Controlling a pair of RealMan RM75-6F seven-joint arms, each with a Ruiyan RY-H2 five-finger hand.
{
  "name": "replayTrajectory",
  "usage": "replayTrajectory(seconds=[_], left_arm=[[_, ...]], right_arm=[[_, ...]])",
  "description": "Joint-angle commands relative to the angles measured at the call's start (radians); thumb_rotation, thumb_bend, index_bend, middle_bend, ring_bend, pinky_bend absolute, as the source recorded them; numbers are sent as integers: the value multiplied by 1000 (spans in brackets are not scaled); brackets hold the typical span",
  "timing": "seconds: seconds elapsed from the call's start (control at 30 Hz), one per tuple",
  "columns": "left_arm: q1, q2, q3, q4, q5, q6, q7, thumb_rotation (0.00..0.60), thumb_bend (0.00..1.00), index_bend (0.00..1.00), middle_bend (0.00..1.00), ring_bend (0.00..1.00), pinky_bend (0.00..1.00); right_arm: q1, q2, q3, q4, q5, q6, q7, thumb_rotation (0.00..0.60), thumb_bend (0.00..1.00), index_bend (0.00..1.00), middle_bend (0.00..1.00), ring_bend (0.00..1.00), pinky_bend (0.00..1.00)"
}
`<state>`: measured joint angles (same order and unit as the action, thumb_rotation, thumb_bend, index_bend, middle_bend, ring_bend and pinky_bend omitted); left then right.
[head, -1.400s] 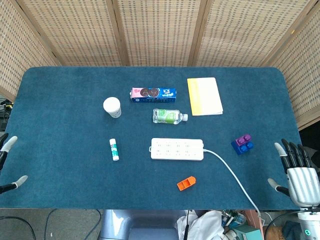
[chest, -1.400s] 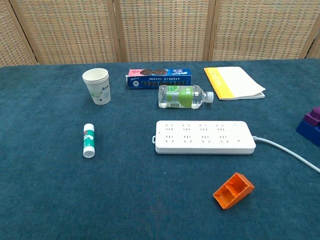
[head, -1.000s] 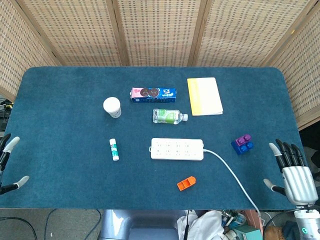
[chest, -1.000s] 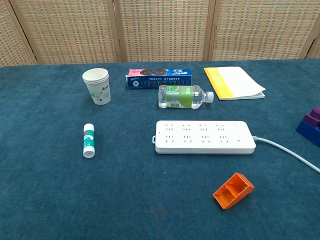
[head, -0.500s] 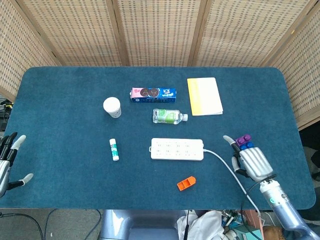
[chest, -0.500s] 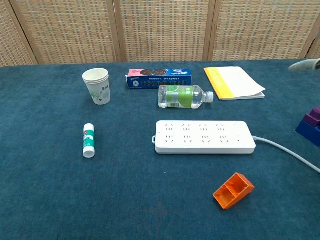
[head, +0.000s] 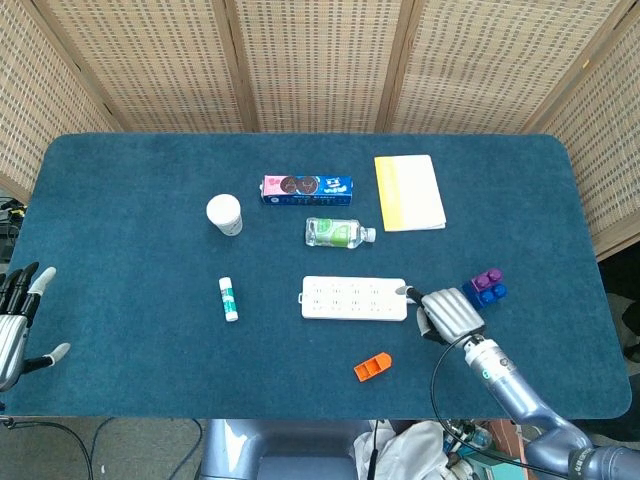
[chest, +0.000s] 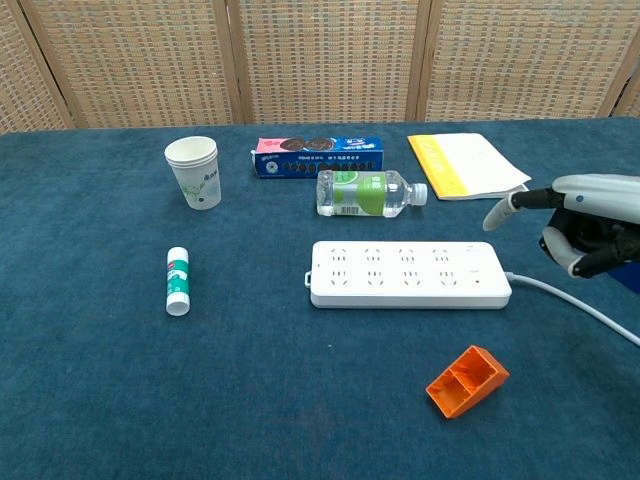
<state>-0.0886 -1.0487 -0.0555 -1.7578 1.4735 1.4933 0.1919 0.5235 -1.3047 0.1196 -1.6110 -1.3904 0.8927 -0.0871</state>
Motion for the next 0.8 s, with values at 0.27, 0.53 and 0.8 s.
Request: replayTrajectory(seconds=[0.27, 0.53, 0.8], left_arm=[[-2, -4, 1, -2, 2, 0, 7, 600, 0, 0, 0, 0, 0], [-2, -2, 3, -3, 7, 1, 4, 600, 0, 0, 0, 0, 0], [-3, 0, 4, -3, 5, -1, -1, 600, 0, 0, 0, 0, 0]], right_arm=[[38, -69, 0, 64, 110, -43, -72, 600, 852, 245, 810, 905, 1000], [59, -98, -2, 71, 190, -51, -141, 600, 852, 263, 810, 905, 1000], [75, -116, -8, 74, 220, -48, -169, 600, 853, 263, 810, 905, 1000]])
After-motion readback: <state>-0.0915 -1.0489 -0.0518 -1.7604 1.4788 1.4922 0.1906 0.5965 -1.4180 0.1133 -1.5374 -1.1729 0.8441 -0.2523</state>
